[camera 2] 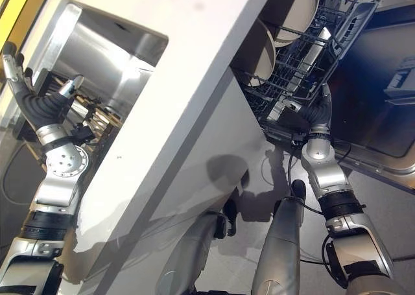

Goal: Pick up plates and place into dishwasher.

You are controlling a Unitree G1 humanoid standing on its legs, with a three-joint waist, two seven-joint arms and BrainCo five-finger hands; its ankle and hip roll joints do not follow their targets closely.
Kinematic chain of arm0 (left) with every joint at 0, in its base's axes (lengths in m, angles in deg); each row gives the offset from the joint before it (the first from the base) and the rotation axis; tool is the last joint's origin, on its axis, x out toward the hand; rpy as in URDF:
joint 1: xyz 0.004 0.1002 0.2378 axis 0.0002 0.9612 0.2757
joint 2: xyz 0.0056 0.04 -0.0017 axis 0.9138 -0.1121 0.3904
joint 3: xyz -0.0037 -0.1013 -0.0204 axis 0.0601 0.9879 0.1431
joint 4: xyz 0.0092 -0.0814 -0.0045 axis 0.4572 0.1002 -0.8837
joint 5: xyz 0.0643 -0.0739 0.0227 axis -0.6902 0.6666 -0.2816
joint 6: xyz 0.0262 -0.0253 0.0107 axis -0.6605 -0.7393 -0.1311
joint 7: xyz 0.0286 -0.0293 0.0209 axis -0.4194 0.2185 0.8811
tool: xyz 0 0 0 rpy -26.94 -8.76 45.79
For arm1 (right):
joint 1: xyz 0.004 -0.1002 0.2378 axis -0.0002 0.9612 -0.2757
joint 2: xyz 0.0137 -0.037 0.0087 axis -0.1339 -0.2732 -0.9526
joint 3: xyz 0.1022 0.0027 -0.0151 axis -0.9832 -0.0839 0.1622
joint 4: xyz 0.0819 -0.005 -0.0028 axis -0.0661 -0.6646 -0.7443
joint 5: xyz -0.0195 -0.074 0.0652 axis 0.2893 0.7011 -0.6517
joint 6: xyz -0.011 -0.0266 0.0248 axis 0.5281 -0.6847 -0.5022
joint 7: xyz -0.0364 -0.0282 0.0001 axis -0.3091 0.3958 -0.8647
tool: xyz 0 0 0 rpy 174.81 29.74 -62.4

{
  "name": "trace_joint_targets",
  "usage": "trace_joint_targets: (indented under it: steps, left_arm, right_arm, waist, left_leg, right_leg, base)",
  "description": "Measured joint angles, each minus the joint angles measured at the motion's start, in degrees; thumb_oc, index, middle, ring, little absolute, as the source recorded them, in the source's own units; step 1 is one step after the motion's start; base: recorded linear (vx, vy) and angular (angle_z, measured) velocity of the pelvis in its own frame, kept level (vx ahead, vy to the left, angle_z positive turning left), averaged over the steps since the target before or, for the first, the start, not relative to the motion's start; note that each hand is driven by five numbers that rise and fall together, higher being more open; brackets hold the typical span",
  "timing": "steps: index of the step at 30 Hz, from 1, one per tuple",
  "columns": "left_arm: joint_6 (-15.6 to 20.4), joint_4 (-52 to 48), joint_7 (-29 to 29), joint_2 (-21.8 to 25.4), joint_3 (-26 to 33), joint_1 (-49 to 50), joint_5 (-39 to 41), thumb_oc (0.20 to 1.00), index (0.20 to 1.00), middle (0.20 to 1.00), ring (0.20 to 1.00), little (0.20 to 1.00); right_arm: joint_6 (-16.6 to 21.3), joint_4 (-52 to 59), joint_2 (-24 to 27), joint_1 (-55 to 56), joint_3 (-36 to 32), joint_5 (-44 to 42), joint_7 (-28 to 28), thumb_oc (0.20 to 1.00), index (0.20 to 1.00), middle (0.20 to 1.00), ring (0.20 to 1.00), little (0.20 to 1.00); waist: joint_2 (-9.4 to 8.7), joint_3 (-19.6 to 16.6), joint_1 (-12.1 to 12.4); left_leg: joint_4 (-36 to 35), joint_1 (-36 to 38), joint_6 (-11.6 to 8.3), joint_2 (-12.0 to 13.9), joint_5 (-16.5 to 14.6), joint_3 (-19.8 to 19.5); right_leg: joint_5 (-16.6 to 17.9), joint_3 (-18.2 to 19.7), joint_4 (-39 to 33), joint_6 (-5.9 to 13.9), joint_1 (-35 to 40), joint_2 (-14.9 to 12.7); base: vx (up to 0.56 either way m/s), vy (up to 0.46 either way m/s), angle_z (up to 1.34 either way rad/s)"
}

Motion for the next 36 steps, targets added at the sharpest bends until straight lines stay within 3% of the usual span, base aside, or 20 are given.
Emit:
trace_joint_targets:
  steps: [7,22,36]
  left_arm:
    - [-0.16,-0.19,-0.57,0.31,0.17,0.27,0.48,1.0,1.0,1.0,1.0,1.0]
    - [-1.19,-0.65,-0.82,0.68,0.14,2.85,1.17,1.0,1.0,1.0,1.0,1.0]
    - [-1.19,-0.94,-1.24,0.73,-0.14,4.2,1.2,1.0,1.0,1.0,1.0,1.0]
  right_arm:
    - [-0.34,-0.01,-0.15,-1.09,0.06,0.01,0.09,1.0,1.0,1.0,1.0,1.0]
    - [-1.36,-5.4,1.0,-5.67,0.56,-0.07,2.19,1.0,1.0,1.0,1.0,1.0]
    - [-1.36,-6.85,1.93,-5.7,0.63,-0.54,1.86,1.0,1.0,1.0,1.0,1.0]
  waist:
    - [0.0,0.0,0.52]
    - [-0.02,0.01,3.04]
    - [-0.02,0.02,2.94]
  left_leg:
    - [1.02,-1.44,0.0,-0.56,0.04,-1.5]
    - [0.42,-1.34,0.24,-0.8,1.75,-0.99]
    - [-1.05,-0.6,0.67,-0.49,2.91,0.63]
  right_leg:
    - [-0.37,-1.45,0.79,0.13,0.0,-1.03]
    - [-0.88,-4.07,1.51,0.18,1.14,-3.31]
    - [-0.68,-4.71,0.25,0.35,2.12,-4.03]
  base:
    - [0.03,0.005,0.14]
    - [-0.01,-0.01,0.12]
    - [-0.05,-0.025,0.03]
